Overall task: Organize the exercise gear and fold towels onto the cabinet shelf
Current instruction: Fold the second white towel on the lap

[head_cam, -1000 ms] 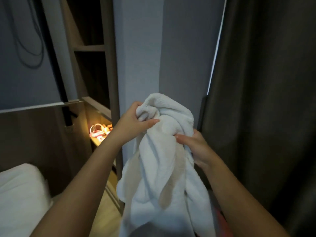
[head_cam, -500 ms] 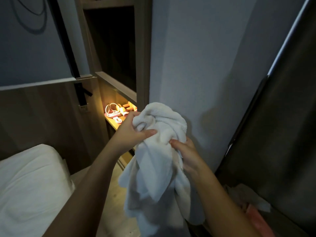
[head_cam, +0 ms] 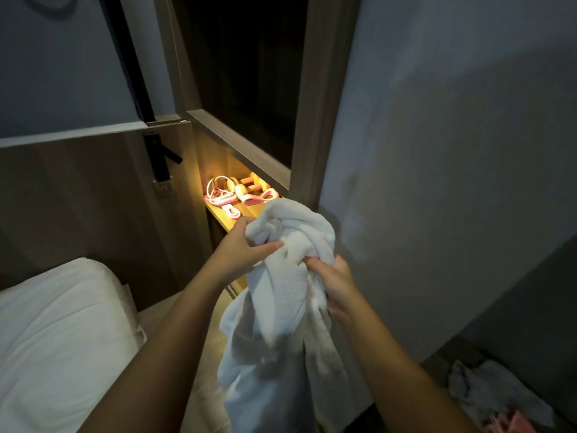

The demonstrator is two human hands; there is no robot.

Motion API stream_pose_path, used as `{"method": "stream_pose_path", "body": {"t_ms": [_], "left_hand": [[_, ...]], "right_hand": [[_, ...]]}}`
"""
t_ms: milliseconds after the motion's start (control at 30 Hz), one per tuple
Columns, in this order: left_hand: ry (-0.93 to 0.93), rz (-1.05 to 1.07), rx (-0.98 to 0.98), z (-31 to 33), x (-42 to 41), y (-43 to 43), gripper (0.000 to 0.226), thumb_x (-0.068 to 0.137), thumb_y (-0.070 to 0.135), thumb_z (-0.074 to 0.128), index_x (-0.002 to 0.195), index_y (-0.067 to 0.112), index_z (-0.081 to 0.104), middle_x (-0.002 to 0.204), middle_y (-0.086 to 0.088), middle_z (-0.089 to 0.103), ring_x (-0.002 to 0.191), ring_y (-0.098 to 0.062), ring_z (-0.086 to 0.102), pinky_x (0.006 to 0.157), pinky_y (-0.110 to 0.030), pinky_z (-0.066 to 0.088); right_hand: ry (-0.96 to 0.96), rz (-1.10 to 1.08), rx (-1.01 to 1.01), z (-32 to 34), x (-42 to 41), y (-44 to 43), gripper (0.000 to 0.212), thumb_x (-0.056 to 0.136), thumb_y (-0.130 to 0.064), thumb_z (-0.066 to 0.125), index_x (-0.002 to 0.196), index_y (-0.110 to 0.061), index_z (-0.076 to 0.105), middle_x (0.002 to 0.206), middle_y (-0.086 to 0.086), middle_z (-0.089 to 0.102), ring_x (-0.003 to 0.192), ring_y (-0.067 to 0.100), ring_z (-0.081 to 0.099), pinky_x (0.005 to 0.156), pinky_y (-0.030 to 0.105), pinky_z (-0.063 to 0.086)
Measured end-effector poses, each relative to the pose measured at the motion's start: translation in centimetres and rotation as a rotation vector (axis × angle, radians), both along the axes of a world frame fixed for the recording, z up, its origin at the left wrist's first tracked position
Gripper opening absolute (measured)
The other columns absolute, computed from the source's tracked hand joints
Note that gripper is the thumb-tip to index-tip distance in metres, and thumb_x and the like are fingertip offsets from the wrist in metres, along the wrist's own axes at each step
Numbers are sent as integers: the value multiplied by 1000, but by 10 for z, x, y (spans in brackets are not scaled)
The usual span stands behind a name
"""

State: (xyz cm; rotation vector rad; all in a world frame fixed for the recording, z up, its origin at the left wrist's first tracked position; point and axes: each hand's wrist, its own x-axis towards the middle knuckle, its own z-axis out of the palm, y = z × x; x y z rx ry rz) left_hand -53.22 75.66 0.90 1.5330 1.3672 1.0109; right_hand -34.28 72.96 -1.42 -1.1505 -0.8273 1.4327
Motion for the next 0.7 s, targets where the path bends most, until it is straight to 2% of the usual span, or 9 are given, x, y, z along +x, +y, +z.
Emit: {"method": "stream_pose_path", "body": {"t_ms": [133,333,433,600,700], "left_hand": [[15,1,-6,-13,-27,50,63,74,49,78,124,24,48,108,4,60,98,-15,62,77,-25,57],[25,-26,-67,-19,-70,130,68,66,55,74,122,24,50,108,3,60,100,-16,62,86,-32,57],[21,-51,-71,-19,-92,168,74,63,59,74,124,25,50,113,3,60,104,-16,62,92,-39,55],[29,-145,-76,-19,-133,233,71,69,55,77,126,21,51,115,0,61,106,-19,62,94,-45,54],[110,-224,-113,-24,-156,280,72,69,57,75,128,26,47,120,2,58,108,-20,60,93,-43,55]], "right_hand": [[26,27,-16,-18,-26,52,35,73,-7,73,108,-5,67,96,16,74,89,29,72,68,33,57],[-1,91,-74,-35,-69,133,59,61,-30,82,116,-14,64,102,8,74,94,25,72,78,39,59],[9,84,-85,-37,-91,169,59,60,-28,81,115,-15,65,104,9,74,96,27,71,80,42,58],[4,84,-117,-38,-131,220,45,62,-31,84,104,-25,70,103,10,74,95,29,72,79,43,57],[19,41,-146,-43,-154,247,51,61,-29,85,109,-19,68,102,13,73,94,31,71,77,42,57]]}}
